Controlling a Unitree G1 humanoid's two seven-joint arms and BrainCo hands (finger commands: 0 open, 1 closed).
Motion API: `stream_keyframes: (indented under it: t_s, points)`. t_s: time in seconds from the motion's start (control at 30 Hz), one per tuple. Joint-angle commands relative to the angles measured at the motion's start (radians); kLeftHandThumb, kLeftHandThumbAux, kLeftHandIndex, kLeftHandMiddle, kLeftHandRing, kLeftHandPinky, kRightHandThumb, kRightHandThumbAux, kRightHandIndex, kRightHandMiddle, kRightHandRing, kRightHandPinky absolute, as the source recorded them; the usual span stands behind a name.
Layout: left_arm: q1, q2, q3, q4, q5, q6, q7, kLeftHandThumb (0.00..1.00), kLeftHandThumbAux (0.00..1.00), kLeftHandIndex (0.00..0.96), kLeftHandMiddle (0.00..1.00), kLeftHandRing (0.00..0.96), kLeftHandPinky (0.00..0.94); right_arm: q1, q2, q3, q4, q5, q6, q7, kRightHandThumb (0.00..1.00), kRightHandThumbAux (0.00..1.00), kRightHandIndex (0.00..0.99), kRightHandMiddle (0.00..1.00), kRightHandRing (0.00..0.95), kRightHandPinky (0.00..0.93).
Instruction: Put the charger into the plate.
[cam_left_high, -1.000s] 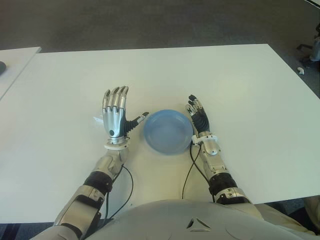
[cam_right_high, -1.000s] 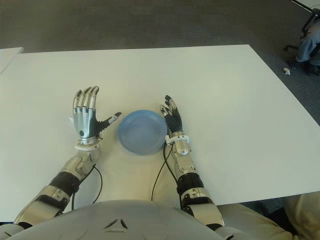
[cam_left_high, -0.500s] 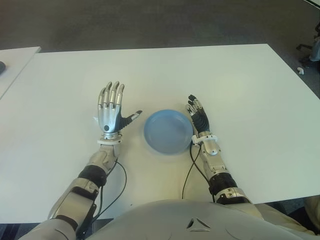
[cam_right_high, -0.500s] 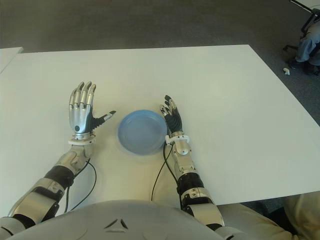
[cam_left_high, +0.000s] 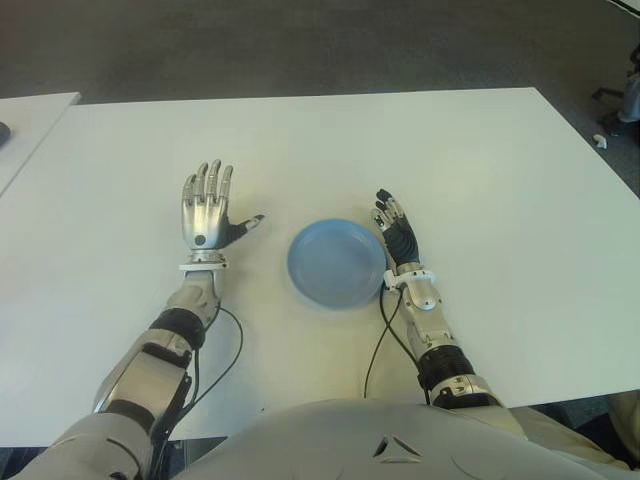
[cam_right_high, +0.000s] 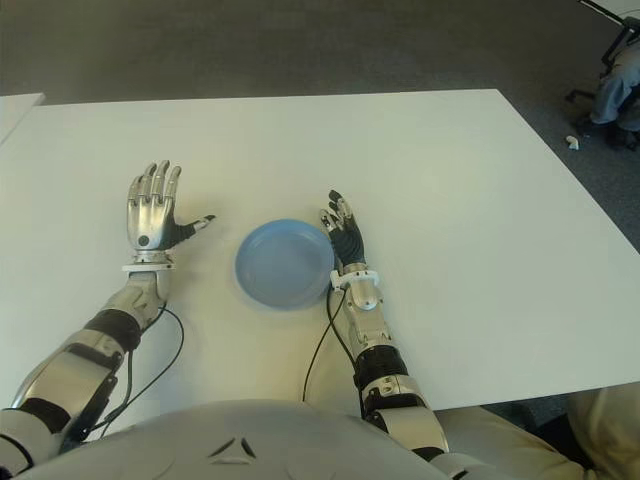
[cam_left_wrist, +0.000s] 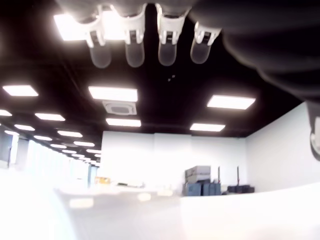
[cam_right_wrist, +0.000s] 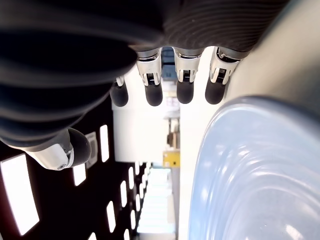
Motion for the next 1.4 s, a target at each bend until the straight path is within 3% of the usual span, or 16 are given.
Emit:
stream_keyframes:
  t_s: [0.03,0.8,1.07,1.4]
  points:
    - [-0.023,0.007,-0.024,0.093,-0.026,0.045,-0.078,0.243,0.375,0.000,0.000,0.000,0.000,0.170,0.009,-0.002,0.147,0.010,0.160,0.000,0.226,0.428,0.000,0.000,0.000,0.069]
    - [-0.097,-0.023,-0.054,0.191,-0.118,0.271,-0.419,0.151,0.299,0.000,0.000,0.000,0.000,0.179,0.007,-0.012,0.159,0.021,0.160,0.009,0.224,0.415,0.000,0.000,0.000,0.084]
    - [-0.096,-0.025,-0.066,0.181,-0.140,0.304,-0.472,0.131,0.293,0.000,0.000,0.000,0.000,0.182,0.005,-0.011,0.162,0.023,0.158,0.010,0.214,0.418,0.000,0.000,0.000,0.089]
    - [-0.080,-0.021,-0.077,0.125,-0.174,0.355,-0.644,0.132,0.294,0.000,0.000,0.000,0.000,0.191,0.001,-0.004,0.153,0.021,0.155,0.013,0.209,0.414,0.000,0.000,0.000,0.082]
